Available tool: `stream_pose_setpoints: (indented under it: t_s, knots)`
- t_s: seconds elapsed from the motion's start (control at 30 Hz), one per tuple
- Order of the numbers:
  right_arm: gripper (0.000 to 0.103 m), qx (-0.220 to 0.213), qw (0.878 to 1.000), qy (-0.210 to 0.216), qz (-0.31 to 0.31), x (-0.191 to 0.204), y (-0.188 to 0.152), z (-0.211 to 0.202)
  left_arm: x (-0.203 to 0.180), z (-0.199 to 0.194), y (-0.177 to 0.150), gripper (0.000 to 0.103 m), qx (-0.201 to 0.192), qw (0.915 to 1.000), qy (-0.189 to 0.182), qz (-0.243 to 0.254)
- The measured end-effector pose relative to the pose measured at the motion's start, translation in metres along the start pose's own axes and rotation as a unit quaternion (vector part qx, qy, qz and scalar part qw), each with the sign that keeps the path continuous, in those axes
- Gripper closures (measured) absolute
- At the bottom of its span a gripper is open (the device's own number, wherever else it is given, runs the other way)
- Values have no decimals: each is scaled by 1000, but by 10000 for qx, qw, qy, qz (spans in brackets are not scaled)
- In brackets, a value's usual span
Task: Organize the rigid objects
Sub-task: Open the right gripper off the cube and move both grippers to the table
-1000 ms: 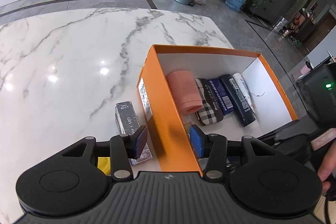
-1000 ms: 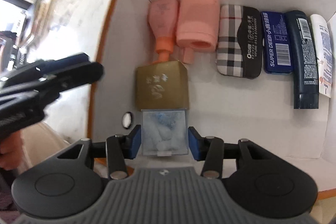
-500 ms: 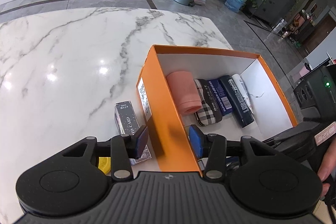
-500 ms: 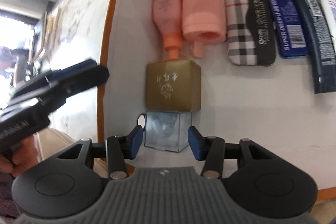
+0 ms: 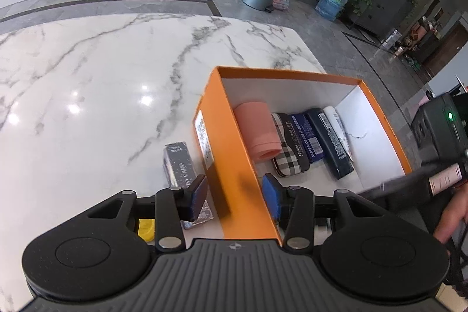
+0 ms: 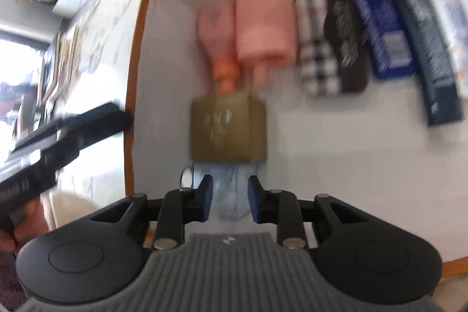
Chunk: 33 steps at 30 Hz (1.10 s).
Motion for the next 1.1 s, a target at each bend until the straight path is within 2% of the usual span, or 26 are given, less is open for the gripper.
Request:
stream_pose_setpoints:
  t_s: [0.07, 0.17, 0.27, 0.4, 0.6, 0.73, 0.87, 1.0, 1.1]
  knots:
    - [55, -276, 9994, -52, 185, -6, 11, -4, 4, -5, 0, 52, -54, 9999, 73, -54]
    - [57, -481, 9980, 97, 410, -13, 22, -1, 13, -11, -1, 52, -85, 9996, 202, -159]
    - [70, -440, 9979, 299, 381, -4, 20, 10, 21, -18, -4, 52, -93, 9992, 316, -246]
    - [71, -466, 9989, -89, -1, -1, 21, 3, 29, -26, -10, 52, -71, 9985, 424, -332]
    - [71, -761, 9968, -229, -35, 12, 11, -11, 35, -44, -20, 52, -151, 9982, 537, -236]
    - [71, -1187, 9920, -268, -347, 34, 4, -24, 39, -56, -28, 52, -215, 9967, 776, 43]
    - [71, -1616, 9819, -355, -924, 66, -4, -41, 44, -60, -38, 49, -205, 9967, 713, 318]
    - [71, -1827, 9728, -302, -1395, 101, -10, -51, 54, -46, -45, 42, -31, 9955, 916, 240]
    - [71, -1833, 9642, -435, -1865, 128, -16, -43, 60, -33, -47, 38, 94, 9952, 977, 15]
Point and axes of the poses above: each gripper's, at about its wrist camera, not at the fingertips, and z roughly the way its jaws point, x to its left, y to its top, the point moved 5 cm from there along z, roughly the way its jaws point, and after that the axes turned 4 degrees about z, right-handed, at the moved point
